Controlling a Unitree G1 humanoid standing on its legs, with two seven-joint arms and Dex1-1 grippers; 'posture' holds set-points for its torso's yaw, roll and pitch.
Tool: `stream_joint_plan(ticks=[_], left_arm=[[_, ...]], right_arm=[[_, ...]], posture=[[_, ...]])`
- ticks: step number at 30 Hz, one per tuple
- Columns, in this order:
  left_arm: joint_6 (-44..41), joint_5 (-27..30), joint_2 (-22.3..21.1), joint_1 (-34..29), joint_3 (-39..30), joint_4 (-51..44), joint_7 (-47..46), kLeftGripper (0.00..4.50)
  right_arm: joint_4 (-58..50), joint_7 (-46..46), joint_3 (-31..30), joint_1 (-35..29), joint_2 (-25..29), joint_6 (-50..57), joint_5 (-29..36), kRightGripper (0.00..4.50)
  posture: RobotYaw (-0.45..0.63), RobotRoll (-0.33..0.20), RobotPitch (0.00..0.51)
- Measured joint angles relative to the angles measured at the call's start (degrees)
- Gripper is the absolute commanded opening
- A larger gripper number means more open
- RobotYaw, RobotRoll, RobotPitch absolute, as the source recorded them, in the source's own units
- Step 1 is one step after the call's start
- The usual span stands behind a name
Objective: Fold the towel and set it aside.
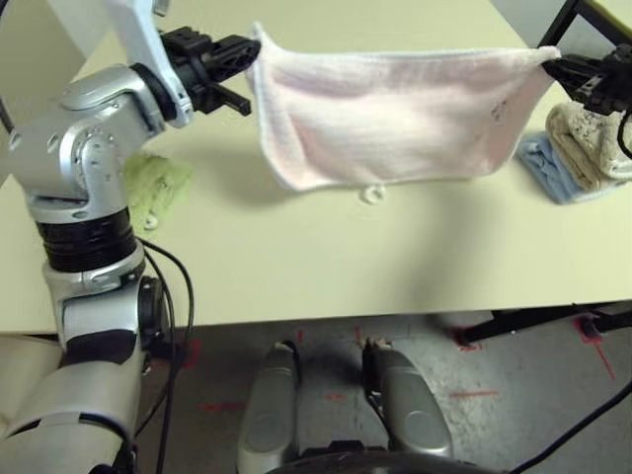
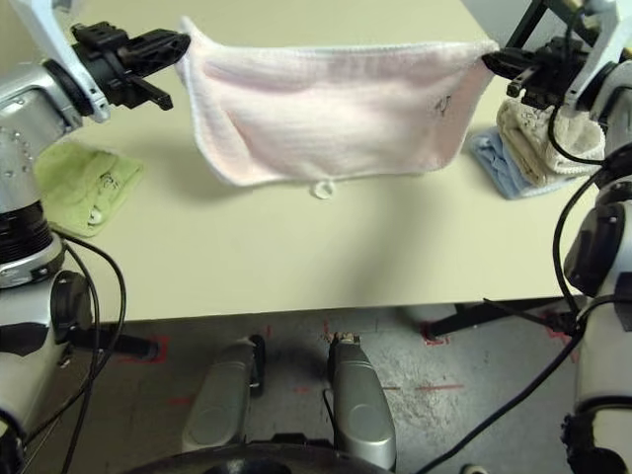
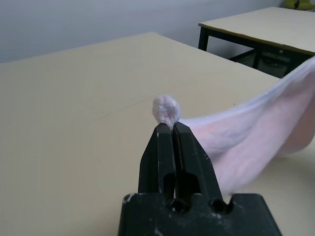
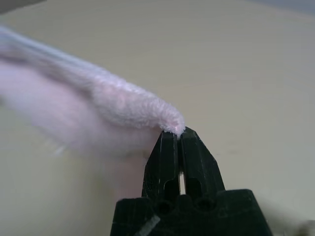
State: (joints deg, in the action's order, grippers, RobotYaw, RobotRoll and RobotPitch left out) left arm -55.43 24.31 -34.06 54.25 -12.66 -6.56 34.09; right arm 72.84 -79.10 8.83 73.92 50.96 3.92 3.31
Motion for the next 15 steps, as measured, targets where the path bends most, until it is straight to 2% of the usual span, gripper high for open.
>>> stream_joint_plan(ticks=[5,8,10,13,15], left_arm=[[0.13,2.15,-1.34,-2.76,-0.17,0.35,1.89,0.04],[-0.04,3.7,-0.23,-3.61,-0.03,0.64,2.26,0.04],[1.54,3.49,0.82,-3.52,0.85,1.76,1.99,0.04],[7.18,1.11,3.09,-2.09,2.18,7.18,0.02,0.04],[16.98,-3.23,4.11,1.09,3.2,14.31,-2.4,0.04]], right_arm=[[-0.67,-11.47,-3.97,0.23,1.64,7.84,-0.07,0.0],[-0.77,-10.61,-3.08,0.24,0.0,6.09,0.41,0.0],[-0.83,-3.75,-1.4,0.28,-2.98,1.4,0.72,0.0],[-0.59,11.47,-0.57,0.89,-7.19,-6.31,0.36,0.0],[0.59,27.16,1.49,3.07,-9.67,-12.11,0.02,0.0]], posture=[[0.13,0.0,0.112],[0.13,0.0,0.112],[0.13,0.0,0.109],[0.14,0.0,0.106],[0.14,0.0,0.103]])
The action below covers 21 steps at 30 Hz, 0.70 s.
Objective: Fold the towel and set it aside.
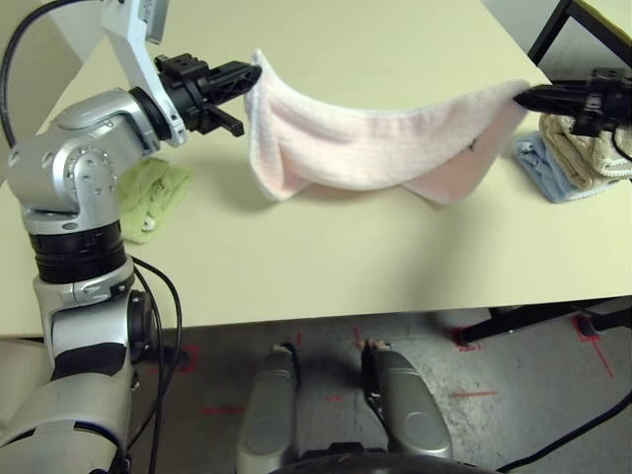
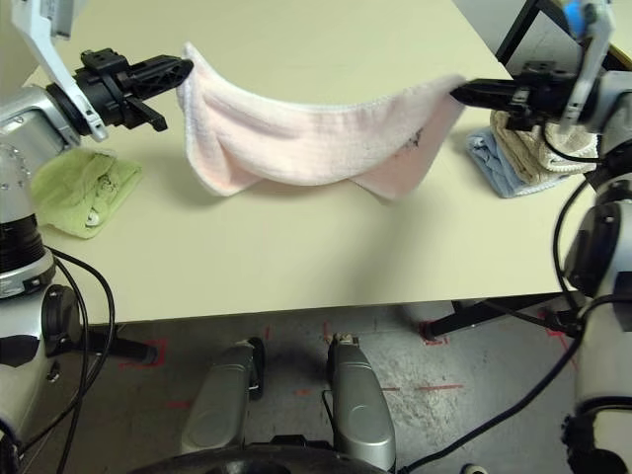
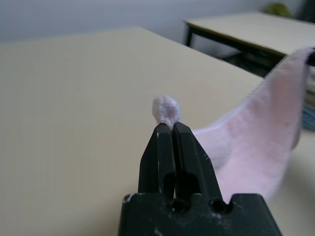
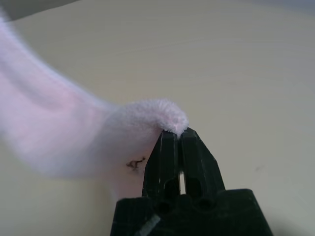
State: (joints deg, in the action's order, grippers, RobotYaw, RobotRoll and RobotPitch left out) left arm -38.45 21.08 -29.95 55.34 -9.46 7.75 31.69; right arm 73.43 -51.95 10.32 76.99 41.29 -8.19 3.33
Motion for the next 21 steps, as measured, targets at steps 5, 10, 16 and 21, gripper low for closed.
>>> stream_joint_plan(ticks=[5,10,16,21], left_arm=[[21.35,-3.04,1.96,9.66,-4.3,9.42,-5.16,0.04],[18.82,-1.08,-0.34,-1.84,-4.06,1.58,-1.35,0.04],[9.83,3.38,0.57,-21.95,1.12,-14.27,2.95,0.04],[9.2,4.51,0.36,-31.11,2.19,-20.23,4.59,0.04]], right_arm=[[0.23,16.92,9.35,10.53,-0.51,-5.18,5.85,0.0],[-1.03,2.87,8.04,2.54,-0.27,-1.24,6.48,0.0],[-2.03,-18.66,3.66,-12.85,-0.36,6.0,6.1,0.0],[-6.75,-28.57,0.69,-19.25,1.75,11.01,5.98,0.0]], posture=[[0.14,0.0,0.114],[0.15,0.0,0.133],[0.16,0.0,0.161],[0.15,0.0,0.167]])
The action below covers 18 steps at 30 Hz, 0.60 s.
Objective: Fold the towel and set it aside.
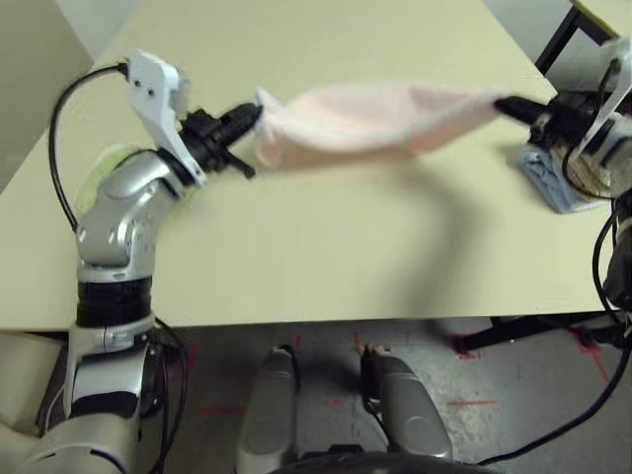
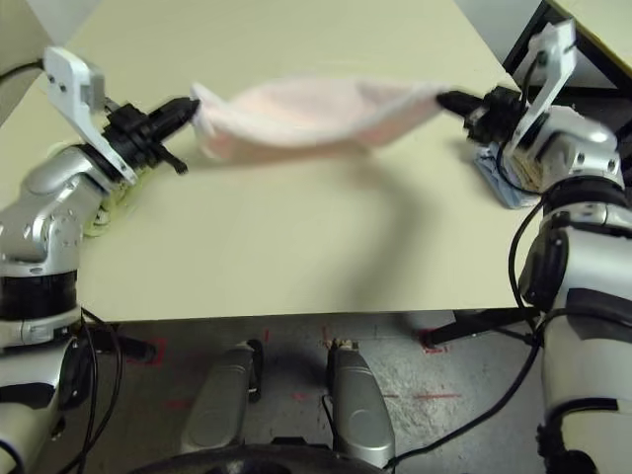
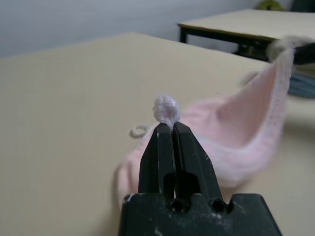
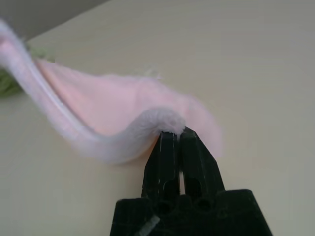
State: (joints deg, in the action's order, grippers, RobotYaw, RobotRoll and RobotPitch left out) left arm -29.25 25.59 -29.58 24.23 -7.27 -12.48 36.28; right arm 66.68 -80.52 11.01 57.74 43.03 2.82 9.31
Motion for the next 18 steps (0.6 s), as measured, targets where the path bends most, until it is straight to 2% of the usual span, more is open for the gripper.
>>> stream_joint_plan(ticks=[2,5,12,18], left_arm=[[-0.55,-0.09,-1.13,-3.03,0.82,0.04,0.97,0.04],[-2.17,0.37,-5.2,-6.69,1.33,-1.01,4.43,0.04],[-6.05,3.19,-11.07,-10.43,1.14,-3.72,10.35,0.04],[-9.11,6.27,-14.77,-11.51,0.3,-3.99,14.7,0.04]], right_arm=[[-1.53,-2.21,-1.4,-1.33,0.92,1.64,-0.18,0.0],[-3.59,-6.57,-4.12,-3.28,2.6,3.54,-1.35,0.0],[-4.78,-11.28,-12.15,-4.5,7.6,5.2,-4.25,0.0],[-6.72,-11.76,-20.45,-4.73,11.15,6.41,-2.71,0.0]], posture=[[0.15,0.0,0.167],[0.15,0.0,0.167],[0.15,0.0,0.165],[0.15,0.0,0.163]])
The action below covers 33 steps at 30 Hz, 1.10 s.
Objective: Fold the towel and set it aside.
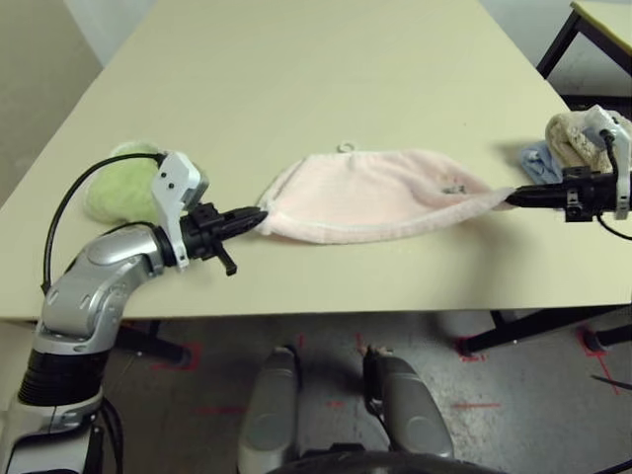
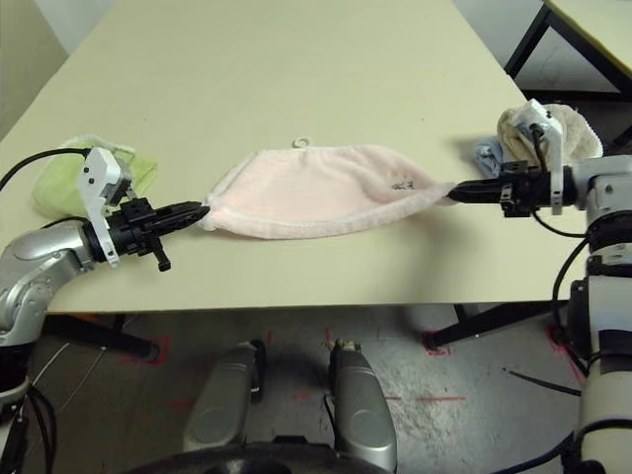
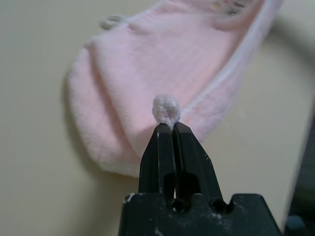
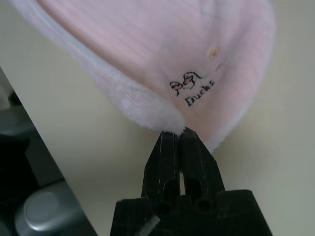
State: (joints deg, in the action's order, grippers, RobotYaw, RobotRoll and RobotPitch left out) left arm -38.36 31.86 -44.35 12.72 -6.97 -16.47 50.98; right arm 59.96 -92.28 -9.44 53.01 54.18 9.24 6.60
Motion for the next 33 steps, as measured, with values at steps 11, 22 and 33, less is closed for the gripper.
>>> stream_joint_plan(ticks=[11,22,33], left_arm=[[-5.03,5.97,5.24,9.55,-5.82,3.91,-6.57,0.04],[7.44,-13.58,14.85,19.86,2.68,20.07,-22.94,0.04],[10.06,-19.99,16.69,21.98,6.13,24.19,-24.28,1.49]], right_arm=[[4.86,11.88,5.33,5.85,-3.94,-4.02,3.1,0.0],[10.32,34.7,5.7,7.57,-12.55,-16.1,-6.12,0.0],[12.45,43.85,6.71,10.09,-16.59,-15.87,-10.48,1.93]], posture=[[0.14,0.0,0.163],[0.13,0.0,0.167],[0.13,0.0,0.166]])
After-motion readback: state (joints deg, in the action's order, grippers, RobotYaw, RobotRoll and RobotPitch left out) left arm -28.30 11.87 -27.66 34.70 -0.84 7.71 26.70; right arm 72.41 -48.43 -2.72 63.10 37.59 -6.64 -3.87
